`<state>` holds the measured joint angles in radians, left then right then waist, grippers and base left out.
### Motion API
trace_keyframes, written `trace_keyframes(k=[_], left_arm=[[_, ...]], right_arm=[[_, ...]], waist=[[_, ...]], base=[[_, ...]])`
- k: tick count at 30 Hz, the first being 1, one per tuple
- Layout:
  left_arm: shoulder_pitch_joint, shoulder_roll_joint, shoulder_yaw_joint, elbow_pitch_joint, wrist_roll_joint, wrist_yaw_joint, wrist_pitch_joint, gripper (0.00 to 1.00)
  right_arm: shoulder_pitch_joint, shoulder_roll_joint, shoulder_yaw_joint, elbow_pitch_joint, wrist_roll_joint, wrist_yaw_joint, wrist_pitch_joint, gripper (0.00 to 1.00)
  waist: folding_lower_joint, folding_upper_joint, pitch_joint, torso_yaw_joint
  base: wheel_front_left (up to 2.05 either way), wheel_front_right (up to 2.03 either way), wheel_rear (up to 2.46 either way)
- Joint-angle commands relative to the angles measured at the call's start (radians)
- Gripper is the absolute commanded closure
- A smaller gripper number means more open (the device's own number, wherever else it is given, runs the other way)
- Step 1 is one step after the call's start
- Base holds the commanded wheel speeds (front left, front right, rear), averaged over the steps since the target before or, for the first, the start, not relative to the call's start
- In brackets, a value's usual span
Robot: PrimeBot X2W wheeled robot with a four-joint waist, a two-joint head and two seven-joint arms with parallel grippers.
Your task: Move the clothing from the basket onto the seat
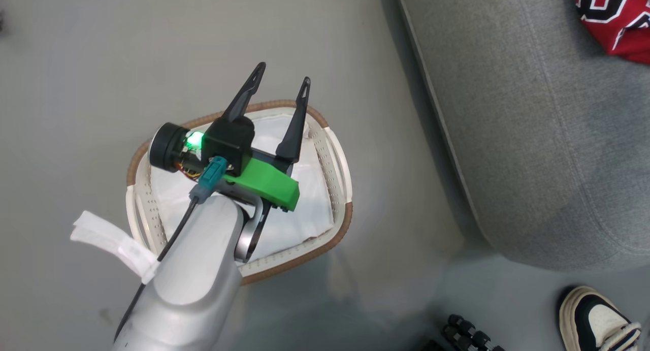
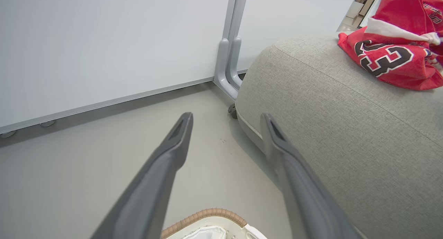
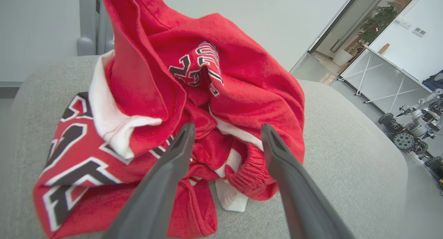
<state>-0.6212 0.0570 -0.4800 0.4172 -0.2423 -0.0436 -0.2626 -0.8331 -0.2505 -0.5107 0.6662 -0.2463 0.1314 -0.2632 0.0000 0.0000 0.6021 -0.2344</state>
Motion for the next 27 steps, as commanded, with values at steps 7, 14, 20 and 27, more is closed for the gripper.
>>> trace_keyframes(k=[7, 14, 20, 27], left_arm=[[0.069, 0.019, 0.077, -0.009, 0.008, 0.014, -0.003, 0.0], [0.142, 0.025, 0.172, -0.02, 0.023, 0.038, -0.003, 0.0], [0.197, 0.019, 0.25, -0.026, 0.039, 0.043, -0.003, 0.0], [0.258, 0.007, 0.329, -0.049, 0.064, 0.044, -0.003, 0.0]], right_arm=[[0.115, 0.043, 0.049, -0.071, 0.066, -0.001, -0.002, 0.0], [0.184, 0.089, 0.119, -0.126, 0.136, -0.001, -0.002, 0.0], [0.219, 0.126, 0.2, -0.148, 0.176, -0.001, -0.002, 0.0], [0.237, 0.161, 0.299, -0.166, 0.215, -0.001, -0.002, 0.0]], waist=[[0.0, 0.0, -0.098, 0.011], [0.0, 0.0, -0.17, 0.048], [0.0, 0.0, -0.223, 0.085], [0.0, 0.0, -0.27, 0.122]], base=[[0.0, 0.0, 0.0], [0.0, 0.0, 0.0], [0.0, 0.0, 0.0], [0.0, 0.0, 0.0]])
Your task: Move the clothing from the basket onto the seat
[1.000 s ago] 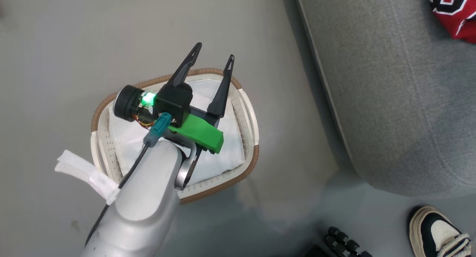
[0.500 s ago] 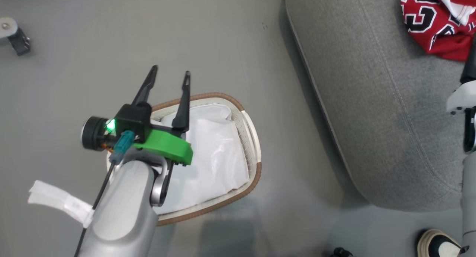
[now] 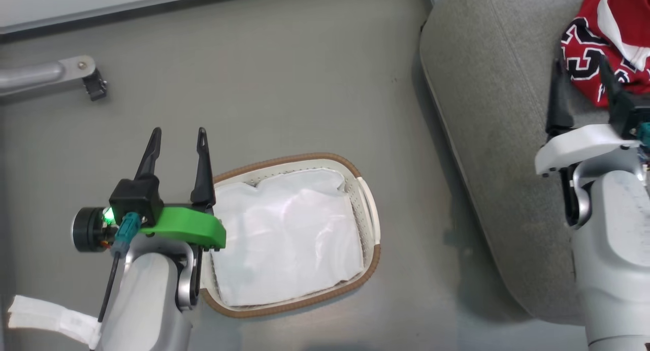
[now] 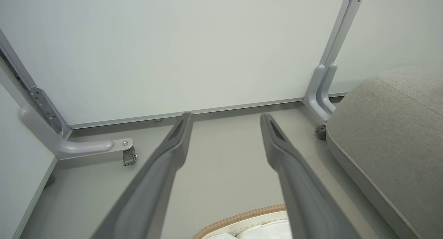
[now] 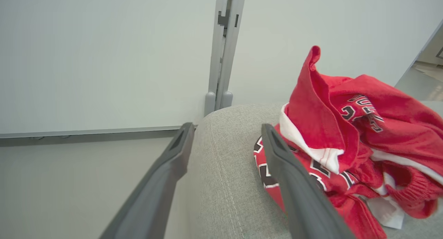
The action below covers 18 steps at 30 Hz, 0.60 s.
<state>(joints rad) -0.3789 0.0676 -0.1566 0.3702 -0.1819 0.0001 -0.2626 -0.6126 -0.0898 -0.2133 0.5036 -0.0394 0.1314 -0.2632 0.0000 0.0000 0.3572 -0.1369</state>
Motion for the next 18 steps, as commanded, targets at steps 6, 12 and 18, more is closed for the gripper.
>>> trace_keyframes(k=[6, 12, 18], left_arm=[[0.061, -0.007, 0.068, 0.004, 0.03, 0.008, -0.003, 0.0], [0.096, -0.011, 0.111, -0.002, 0.05, 0.0, -0.003, 0.0], [0.128, -0.014, 0.132, 0.003, 0.052, -0.006, -0.003, 0.0]], right_arm=[[0.034, 0.022, 0.101, -0.008, 0.029, -0.001, -0.002, 0.0], [0.066, 0.032, 0.154, -0.016, 0.052, -0.002, -0.002, 0.0], [0.118, 0.035, 0.187, -0.02, 0.07, -0.002, -0.002, 0.0]], waist=[[0.0, 0.0, -0.054, 0.042], [0.0, 0.0, -0.084, 0.055], [0.0, 0.0, -0.119, 0.076]], base=[[0.0, 0.0, 0.0], [0.0, 0.0, 0.0], [0.0, 0.0, 0.0]])
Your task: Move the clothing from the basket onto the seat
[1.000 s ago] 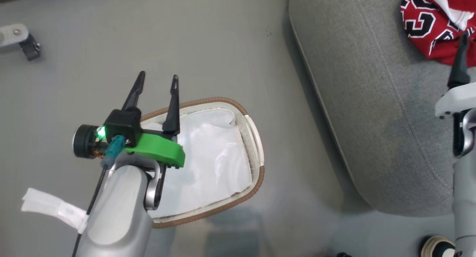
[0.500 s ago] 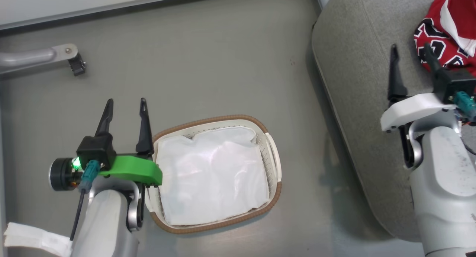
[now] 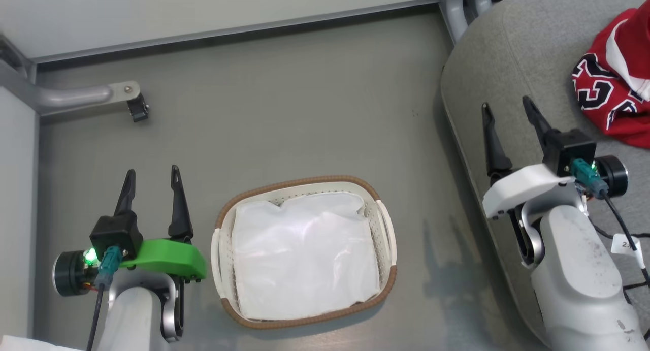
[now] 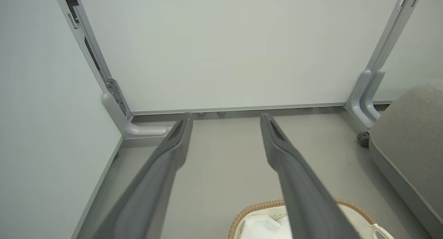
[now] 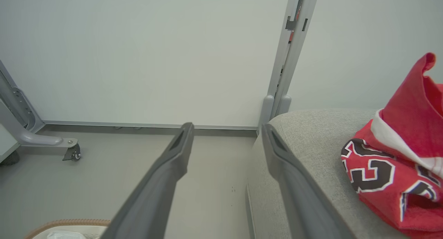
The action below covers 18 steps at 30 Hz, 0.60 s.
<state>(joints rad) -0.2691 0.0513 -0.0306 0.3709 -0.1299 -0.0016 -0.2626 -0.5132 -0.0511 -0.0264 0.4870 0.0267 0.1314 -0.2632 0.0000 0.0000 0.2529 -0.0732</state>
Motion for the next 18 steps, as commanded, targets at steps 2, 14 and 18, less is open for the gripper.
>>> trace_keyframes(k=[2, 14, 18], left_arm=[[0.03, 0.001, 0.01, 0.002, 0.001, -0.002, -0.003, 0.0], [0.108, 0.001, 0.008, -0.009, -0.053, -0.026, -0.003, 0.0], [0.137, 0.001, 0.014, -0.011, -0.055, -0.034, -0.003, 0.0]], right_arm=[[0.037, -0.003, 0.005, -0.005, 0.01, -0.002, -0.002, 0.0], [0.135, -0.003, 0.056, -0.032, 0.077, -0.002, -0.002, 0.0], [0.171, -0.003, 0.068, -0.04, 0.097, -0.002, -0.002, 0.0]], waist=[[0.0, 0.0, -0.026, 0.019], [0.0, 0.0, -0.101, 0.063], [0.0, 0.0, -0.128, 0.07]], base=[[0.0, 0.0, 0.0], [0.0, 0.0, 0.0], [0.0, 0.0, 0.0]])
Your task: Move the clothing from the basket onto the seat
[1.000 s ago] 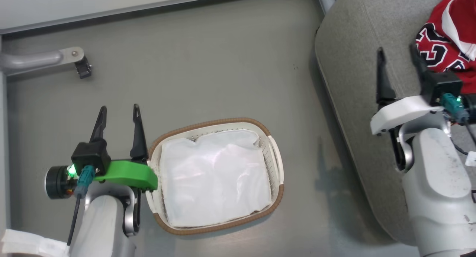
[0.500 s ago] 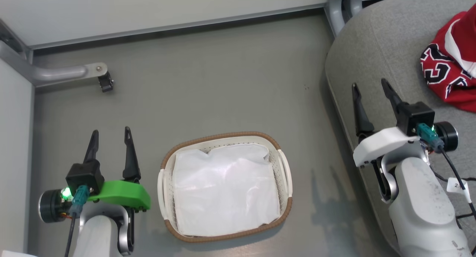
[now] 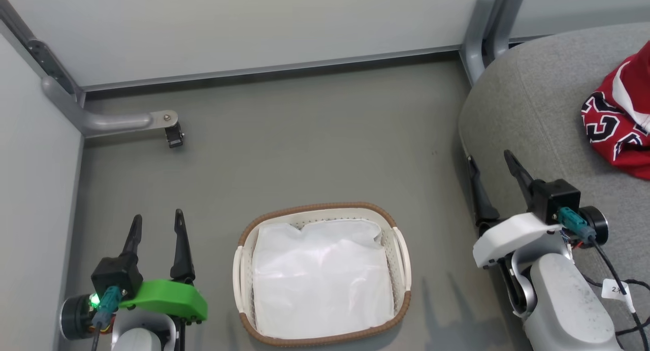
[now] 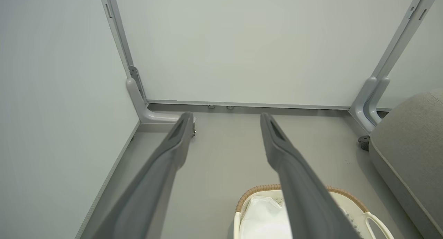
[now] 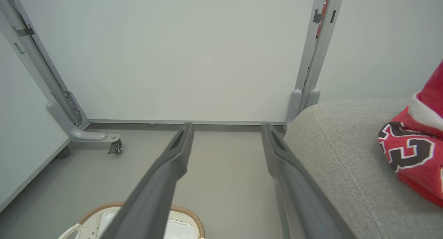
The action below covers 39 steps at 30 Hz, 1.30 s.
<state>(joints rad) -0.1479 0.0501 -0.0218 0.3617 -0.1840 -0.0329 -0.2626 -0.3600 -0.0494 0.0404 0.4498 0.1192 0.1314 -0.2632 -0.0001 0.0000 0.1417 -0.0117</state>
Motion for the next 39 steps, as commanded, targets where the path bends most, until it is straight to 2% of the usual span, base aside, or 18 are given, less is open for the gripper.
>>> trace_keyframes(k=[1, 13, 25, 26, 29, 39], left_arm=[[0.023, 0.002, 0.008, -0.001, -0.003, -0.003, -0.003, 0.0], [0.118, 0.002, 0.011, -0.007, -0.016, -0.006, -0.003, 0.0], [0.154, 0.002, -0.004, 0.001, -0.029, -0.02, -0.003, 0.0], [0.14, 0.0, -0.007, 0.0, -0.025, -0.017, 0.0, 1.0], [0.139, -0.004, -0.008, 0.033, -0.033, -0.017, 0.01, 1.0], [0.122, -0.003, 0.015, 0.016, -0.221, -0.028, 0.062, 1.0]], right_arm=[[0.028, -0.004, 0.006, -0.005, 0.008, -0.002, -0.002, 0.0], [0.134, -0.004, 0.029, 0.007, 0.029, -0.002, -0.002, 0.0], [0.161, -0.004, 0.021, 0.008, 0.033, -0.002, -0.002, 0.0], [0.148, 0.0, 0.023, 0.009, 0.03, 0.0, 0.0, 1.0], [0.161, 0.007, 0.023, 0.038, 0.038, 0.0, 0.006, 1.0], [0.17, 0.006, -0.004, 0.007, 0.234, 0.0, 0.059, 1.0]], waist=[[0.0001, 0.0, -0.024, 0.01], [0.0001, 0.0, -0.099, 0.007], [0.0001, 0.0, -0.112, 0.011], [0.0001, 0.0, -0.113, 0.011], [0.0001, 0.0, -0.113, 0.011], [0.0001, 0.0, -0.115, 0.012]], base=[[0.0, 0.0, 0.0], [0.0, 0.0, 0.0], [0.0, 0.0, 0.0], [0.0, 0.0, 0.0], [0.0, 0.0, 0.0], [0.0, 0.0, 0.0]])
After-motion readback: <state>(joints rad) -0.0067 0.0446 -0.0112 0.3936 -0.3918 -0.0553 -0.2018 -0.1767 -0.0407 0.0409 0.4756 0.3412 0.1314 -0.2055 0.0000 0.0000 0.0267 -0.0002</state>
